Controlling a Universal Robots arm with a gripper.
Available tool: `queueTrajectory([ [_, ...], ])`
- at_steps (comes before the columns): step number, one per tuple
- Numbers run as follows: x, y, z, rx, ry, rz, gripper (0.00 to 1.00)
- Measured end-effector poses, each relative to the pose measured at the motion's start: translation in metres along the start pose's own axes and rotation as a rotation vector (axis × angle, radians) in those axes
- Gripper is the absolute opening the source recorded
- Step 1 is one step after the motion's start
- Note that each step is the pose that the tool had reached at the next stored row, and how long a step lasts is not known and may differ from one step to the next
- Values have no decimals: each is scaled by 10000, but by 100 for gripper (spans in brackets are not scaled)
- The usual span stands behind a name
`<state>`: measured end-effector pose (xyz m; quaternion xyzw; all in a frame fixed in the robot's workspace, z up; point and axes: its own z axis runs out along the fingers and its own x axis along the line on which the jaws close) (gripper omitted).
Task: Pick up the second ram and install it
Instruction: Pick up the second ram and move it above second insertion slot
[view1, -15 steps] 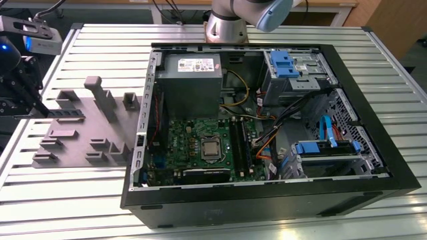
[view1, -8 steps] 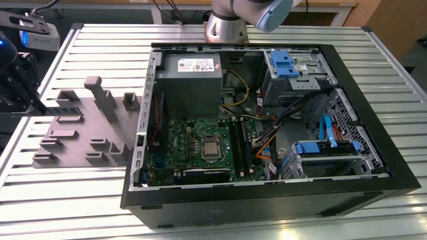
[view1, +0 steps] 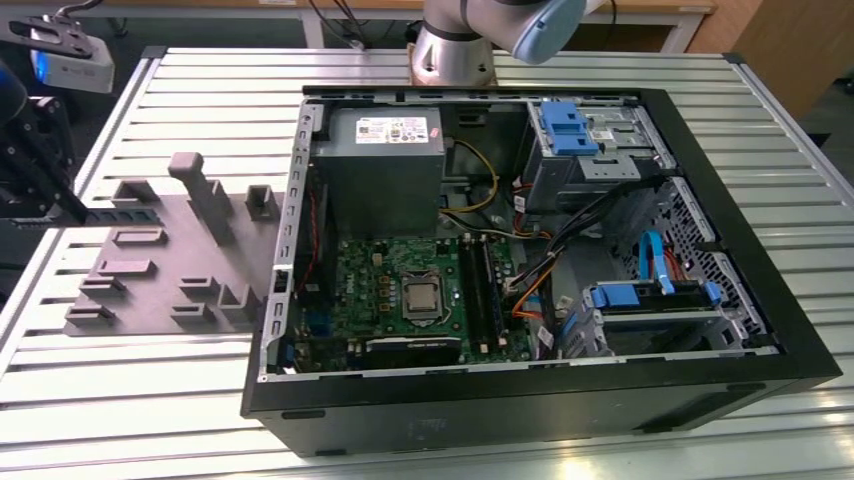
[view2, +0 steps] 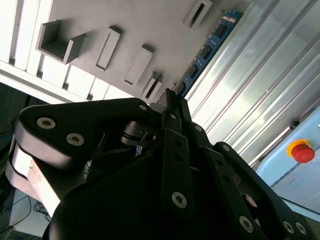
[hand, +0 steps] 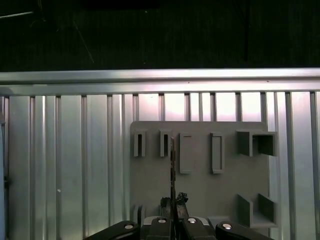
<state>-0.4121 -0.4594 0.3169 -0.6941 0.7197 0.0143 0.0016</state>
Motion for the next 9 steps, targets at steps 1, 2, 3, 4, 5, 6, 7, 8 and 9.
queueTrajectory([
  [1,0,0,-9,1,-1,0,14],
  [2,0,0,-20,0,0,0,14],
  [3,-1,1,-30,0,0,0,14],
  [4,-1,1,-39,0,0,0,14],
  [5,-1,1,-49,0,0,0,14],
  [6,-1,1,-59,0,0,0,14],
  [7,-2,1,-68,0,-1,0,14],
  [8,-2,2,-77,1,0,0,14],
  [9,-2,2,-85,1,0,0,14],
])
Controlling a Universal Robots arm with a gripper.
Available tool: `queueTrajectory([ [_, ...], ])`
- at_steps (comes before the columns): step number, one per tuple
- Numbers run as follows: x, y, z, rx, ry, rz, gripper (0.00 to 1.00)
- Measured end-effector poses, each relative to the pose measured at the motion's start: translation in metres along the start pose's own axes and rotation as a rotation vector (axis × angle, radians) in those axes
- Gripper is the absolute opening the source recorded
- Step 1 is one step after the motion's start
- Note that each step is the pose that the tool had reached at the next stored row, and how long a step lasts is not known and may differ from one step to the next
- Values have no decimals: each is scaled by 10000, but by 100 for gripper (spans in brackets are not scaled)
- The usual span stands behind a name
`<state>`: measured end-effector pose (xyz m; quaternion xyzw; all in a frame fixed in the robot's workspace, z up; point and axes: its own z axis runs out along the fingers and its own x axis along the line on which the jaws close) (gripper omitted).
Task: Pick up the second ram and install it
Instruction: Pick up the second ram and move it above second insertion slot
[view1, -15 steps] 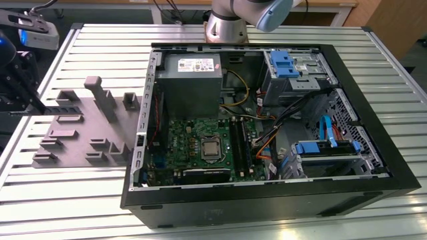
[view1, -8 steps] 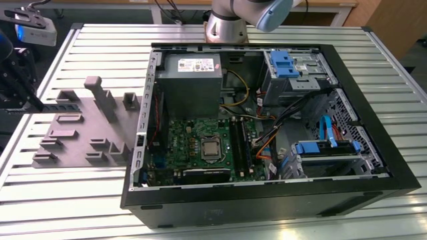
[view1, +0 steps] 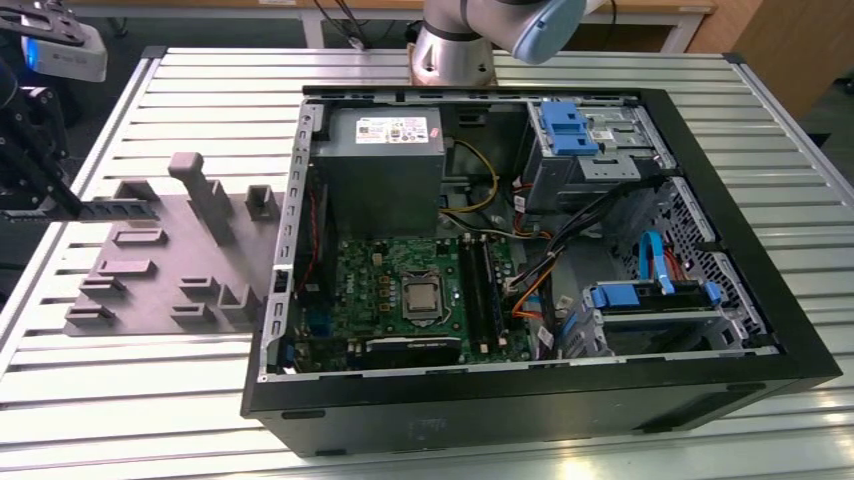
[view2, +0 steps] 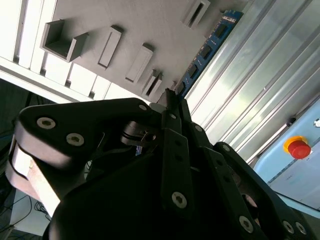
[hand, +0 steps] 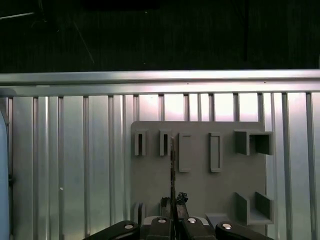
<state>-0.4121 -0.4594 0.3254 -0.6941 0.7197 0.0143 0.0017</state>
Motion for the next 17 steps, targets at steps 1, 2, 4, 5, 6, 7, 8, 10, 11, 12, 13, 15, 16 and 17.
queueTrajectory([
  [1,0,0,-9,-1,0,0,14],
  [2,0,0,-18,0,0,0,14],
  [4,-1,1,-36,0,0,0,14],
  [5,-1,1,-44,0,-1,0,14],
  [6,-1,1,-54,-1,0,0,14],
  [7,-1,1,-62,-1,0,0,14],
  [8,-1,2,-69,0,0,0,14],
  [10,-2,2,-79,1,-1,0,14],
  [11,-2,1,-80,1,-1,0,14],
  [12,-2,1,-80,1,-2,0,14],
  [13,-2,2,-82,-1,0,0,14],
  [15,-2,2,-82,0,0,0,14],
  [16,-2,2,-82,0,0,0,14],
  [17,-2,2,-85,-1,0,0,14],
])
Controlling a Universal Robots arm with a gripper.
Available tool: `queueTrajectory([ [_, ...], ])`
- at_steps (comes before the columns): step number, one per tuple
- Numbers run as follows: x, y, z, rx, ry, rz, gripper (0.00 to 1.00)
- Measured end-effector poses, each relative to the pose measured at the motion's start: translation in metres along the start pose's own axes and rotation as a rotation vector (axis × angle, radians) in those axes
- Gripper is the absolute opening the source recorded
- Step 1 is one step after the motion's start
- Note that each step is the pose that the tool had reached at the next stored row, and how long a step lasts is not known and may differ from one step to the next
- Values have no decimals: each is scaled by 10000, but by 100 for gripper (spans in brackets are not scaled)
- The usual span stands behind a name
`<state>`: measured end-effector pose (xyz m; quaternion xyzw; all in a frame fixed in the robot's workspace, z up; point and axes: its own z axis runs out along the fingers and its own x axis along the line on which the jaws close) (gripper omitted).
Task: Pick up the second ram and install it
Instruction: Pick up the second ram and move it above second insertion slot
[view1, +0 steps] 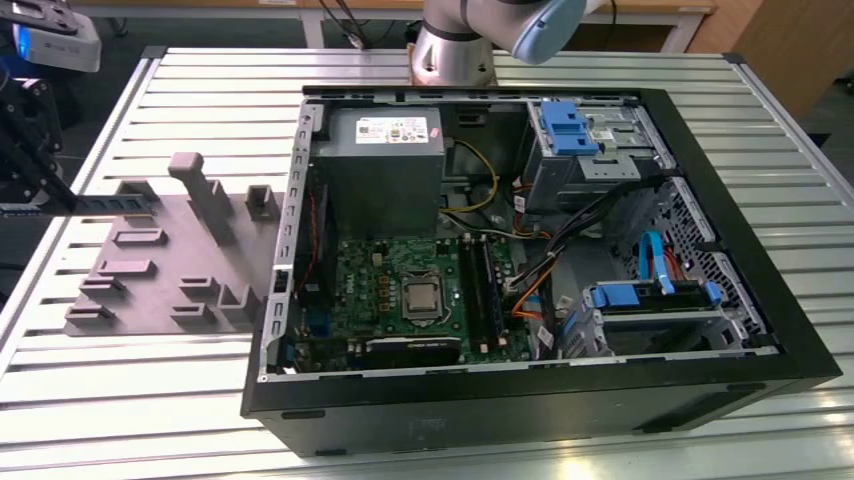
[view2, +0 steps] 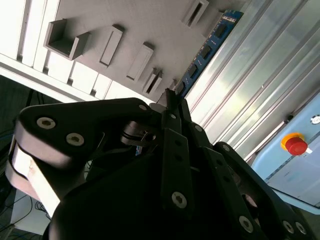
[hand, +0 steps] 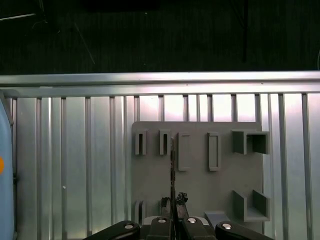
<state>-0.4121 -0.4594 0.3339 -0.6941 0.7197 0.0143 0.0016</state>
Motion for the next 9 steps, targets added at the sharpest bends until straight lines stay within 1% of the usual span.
queueTrajectory([
  [5,-1,0,-25,1,0,0,14],
  [9,-1,1,-60,1,-1,0,14],
])
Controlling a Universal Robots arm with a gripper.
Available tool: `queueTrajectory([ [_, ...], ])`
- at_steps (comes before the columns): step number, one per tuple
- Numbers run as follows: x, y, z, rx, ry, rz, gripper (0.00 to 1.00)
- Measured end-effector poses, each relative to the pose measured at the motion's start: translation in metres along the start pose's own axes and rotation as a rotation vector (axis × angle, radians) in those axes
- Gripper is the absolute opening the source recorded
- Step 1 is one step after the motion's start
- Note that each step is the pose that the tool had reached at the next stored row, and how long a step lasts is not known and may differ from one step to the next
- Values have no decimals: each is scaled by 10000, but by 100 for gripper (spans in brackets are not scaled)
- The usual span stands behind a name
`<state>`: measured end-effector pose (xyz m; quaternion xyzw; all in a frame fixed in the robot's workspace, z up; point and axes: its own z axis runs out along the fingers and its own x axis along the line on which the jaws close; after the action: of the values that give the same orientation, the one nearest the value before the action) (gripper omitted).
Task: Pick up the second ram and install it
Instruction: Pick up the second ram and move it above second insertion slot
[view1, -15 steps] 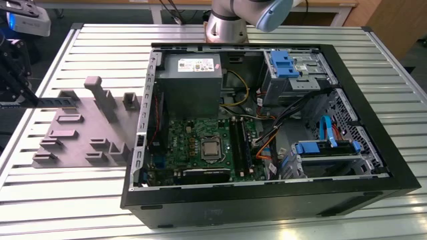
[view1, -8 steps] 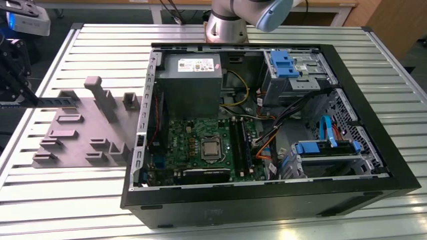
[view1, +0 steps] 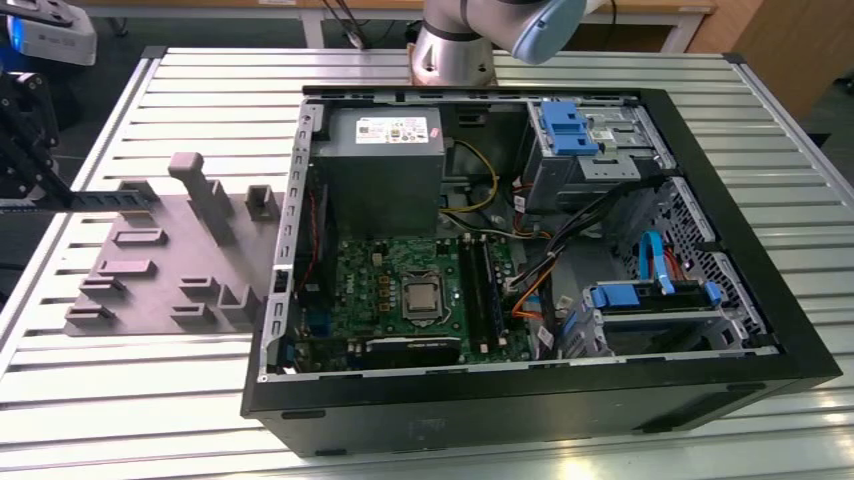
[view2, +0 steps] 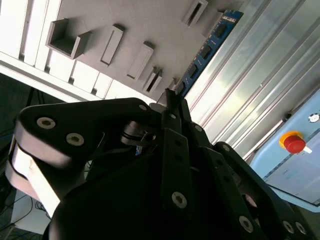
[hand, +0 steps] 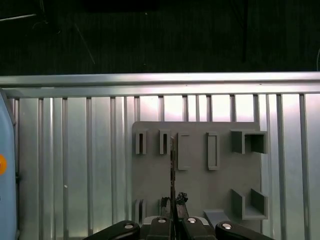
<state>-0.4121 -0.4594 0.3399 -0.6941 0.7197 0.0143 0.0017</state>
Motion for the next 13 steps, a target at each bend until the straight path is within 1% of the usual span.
queueTrajectory([
  [13,-3,3,-152,1,0,0,14],
])
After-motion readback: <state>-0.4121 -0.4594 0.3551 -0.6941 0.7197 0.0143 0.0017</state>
